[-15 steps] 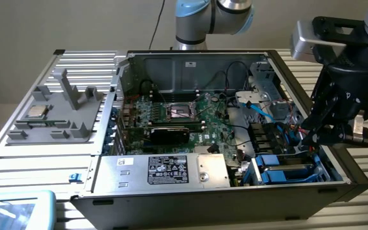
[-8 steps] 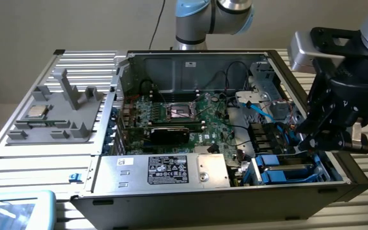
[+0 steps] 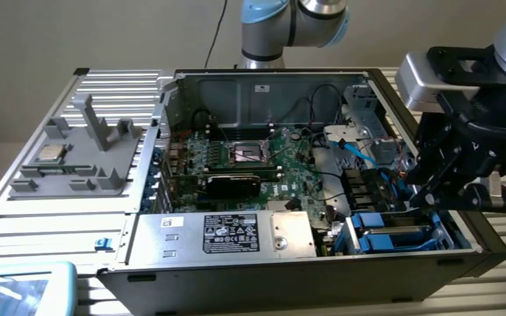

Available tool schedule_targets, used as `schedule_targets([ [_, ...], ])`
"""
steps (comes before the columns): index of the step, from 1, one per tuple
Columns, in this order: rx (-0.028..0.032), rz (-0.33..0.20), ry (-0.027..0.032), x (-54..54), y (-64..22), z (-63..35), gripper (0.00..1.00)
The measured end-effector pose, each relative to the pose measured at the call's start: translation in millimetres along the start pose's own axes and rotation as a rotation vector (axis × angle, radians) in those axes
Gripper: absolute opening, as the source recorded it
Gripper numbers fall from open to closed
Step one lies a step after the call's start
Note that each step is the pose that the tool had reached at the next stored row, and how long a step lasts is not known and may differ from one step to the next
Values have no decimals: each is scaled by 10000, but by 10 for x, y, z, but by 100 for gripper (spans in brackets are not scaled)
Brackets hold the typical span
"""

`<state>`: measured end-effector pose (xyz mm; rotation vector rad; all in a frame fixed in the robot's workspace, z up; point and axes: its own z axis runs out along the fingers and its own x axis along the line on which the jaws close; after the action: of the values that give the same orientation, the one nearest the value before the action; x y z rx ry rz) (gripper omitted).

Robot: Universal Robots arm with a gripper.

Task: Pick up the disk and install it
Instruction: 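Insert the first disk wire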

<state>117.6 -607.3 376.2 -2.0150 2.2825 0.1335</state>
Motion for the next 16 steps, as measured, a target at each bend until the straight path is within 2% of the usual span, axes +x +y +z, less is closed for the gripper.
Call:
schedule_targets([
  [5,-23,-174,-8,72,-31,6,36],
  [10,-40,-251,-69,119,-82,40,36],
  [16,-104,-731,-67,123,-115,101,36],
])
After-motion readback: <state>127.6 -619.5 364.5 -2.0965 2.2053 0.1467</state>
